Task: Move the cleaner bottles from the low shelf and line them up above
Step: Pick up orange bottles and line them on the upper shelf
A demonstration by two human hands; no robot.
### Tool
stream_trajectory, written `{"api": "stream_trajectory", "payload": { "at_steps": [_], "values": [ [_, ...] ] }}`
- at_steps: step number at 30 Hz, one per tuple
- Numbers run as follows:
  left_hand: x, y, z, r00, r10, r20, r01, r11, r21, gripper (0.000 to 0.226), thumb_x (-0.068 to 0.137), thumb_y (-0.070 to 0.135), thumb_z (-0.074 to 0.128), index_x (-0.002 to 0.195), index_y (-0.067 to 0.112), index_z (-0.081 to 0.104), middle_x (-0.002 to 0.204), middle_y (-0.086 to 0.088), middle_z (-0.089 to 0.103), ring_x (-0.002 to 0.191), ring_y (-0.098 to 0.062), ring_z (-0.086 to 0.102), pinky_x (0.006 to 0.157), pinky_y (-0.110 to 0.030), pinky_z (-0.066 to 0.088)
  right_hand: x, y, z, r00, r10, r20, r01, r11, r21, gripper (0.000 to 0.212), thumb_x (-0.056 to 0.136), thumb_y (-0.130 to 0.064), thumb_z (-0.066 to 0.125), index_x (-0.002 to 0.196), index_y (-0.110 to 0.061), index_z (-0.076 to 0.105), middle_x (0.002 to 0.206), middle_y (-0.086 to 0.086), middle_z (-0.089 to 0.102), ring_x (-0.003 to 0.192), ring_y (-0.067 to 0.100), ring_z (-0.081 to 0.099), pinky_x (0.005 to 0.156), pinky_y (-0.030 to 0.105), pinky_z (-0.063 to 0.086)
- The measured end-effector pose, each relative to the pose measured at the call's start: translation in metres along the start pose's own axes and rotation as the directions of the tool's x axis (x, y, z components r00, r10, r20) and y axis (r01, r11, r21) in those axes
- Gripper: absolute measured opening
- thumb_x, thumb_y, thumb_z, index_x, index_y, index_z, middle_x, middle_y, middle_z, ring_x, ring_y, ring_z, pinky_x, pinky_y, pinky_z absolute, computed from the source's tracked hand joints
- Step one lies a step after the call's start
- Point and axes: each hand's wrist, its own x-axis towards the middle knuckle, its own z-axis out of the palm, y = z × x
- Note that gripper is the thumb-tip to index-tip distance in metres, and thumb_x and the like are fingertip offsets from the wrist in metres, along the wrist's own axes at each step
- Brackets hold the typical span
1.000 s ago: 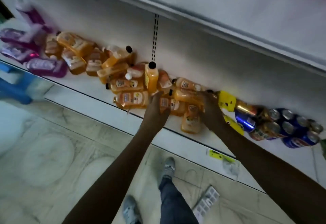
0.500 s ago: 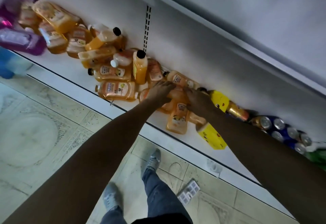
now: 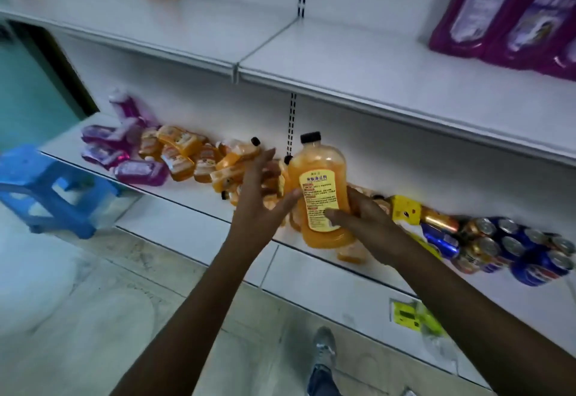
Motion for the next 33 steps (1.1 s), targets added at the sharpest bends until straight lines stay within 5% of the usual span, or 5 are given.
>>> {"api": "stream_trajectory", "payload": {
  "at_steps": [10, 14, 23, 28, 33],
  "values": [
    [-0.088, 0.084, -0.066, 0.996, 0.059, 0.060, -0.067, 0.989, 0.132, 0.115, 0.065, 0.068, 0.069, 0.144, 0.052, -0.014, 0.156, 0.025, 0.004, 0.146, -0.004, 0.016, 0.114, -0.035, 0.035, -0.061, -0.117, 0.095, 0.976, -0.196, 0.092, 0.182, 0.973, 0.141, 0.051, 0.085, -0.059, 0.050, 0.132, -0.039, 0.053, 0.126, -0.011, 0.065, 0.112, 0.012, 0.065, 0.095, 0.037, 0.054],
    [-0.082, 0.115, -0.086, 0.998, -0.037, -0.049, 0.029, 0.987, -0.161, 0.109, 0.057, 0.057, 0.078, 0.143, 0.052, 0.011, 0.140, 0.021, 0.042, 0.117, 0.004, 0.053, 0.085, -0.019, 0.054, -0.065, -0.159, 0.100, 0.894, -0.357, 0.270, 0.389, 0.918, -0.076, 0.079, 0.065, -0.091, 0.040, 0.136, -0.059, 0.036, 0.134, -0.034, 0.045, 0.118, -0.008, 0.052, 0.085, 0.015, 0.052],
    [-0.034, 0.148, -0.109, 0.990, -0.110, 0.083, 0.137, 0.835, -0.534, 0.100, 0.032, 0.062, 0.089, 0.120, 0.038, 0.047, 0.106, 0.014, 0.071, 0.102, -0.013, 0.068, 0.072, -0.027, 0.057, -0.017, -0.237, 0.068, 0.782, -0.527, 0.333, 0.606, 0.766, -0.213, 0.096, 0.067, -0.056, 0.075, 0.129, -0.076, 0.005, 0.146, -0.035, 0.019, 0.125, -0.010, 0.038, 0.088, 0.014, 0.048],
    [0.029, 0.149, -0.102, 0.998, 0.057, -0.038, -0.066, 0.947, -0.315, 0.094, 0.054, 0.057, 0.082, 0.135, 0.041, 0.037, 0.124, 0.020, 0.062, 0.114, -0.011, 0.062, 0.080, -0.029, 0.058, 0.032, -0.254, 0.040, 0.723, -0.659, 0.206, 0.690, 0.677, -0.255, 0.098, 0.059, -0.050, 0.084, 0.126, -0.075, 0.017, 0.134, -0.042, 0.026, 0.119, -0.016, 0.041, 0.080, 0.007, 0.049],
    [0.088, 0.133, -0.102, 0.980, 0.201, -0.011, -0.199, 0.977, 0.073, 0.115, 0.056, 0.072, 0.074, 0.132, 0.070, -0.013, 0.141, 0.049, 0.016, 0.134, 0.015, 0.029, 0.107, -0.022, 0.039, 0.081, -0.256, 0.034, 0.666, -0.737, 0.116, 0.691, 0.550, -0.469, 0.108, 0.059, -0.048, 0.086, 0.130, -0.073, 0.009, 0.136, -0.040, 0.010, 0.114, -0.031, 0.024, 0.083, 0.005, 0.045]
  ]
}}
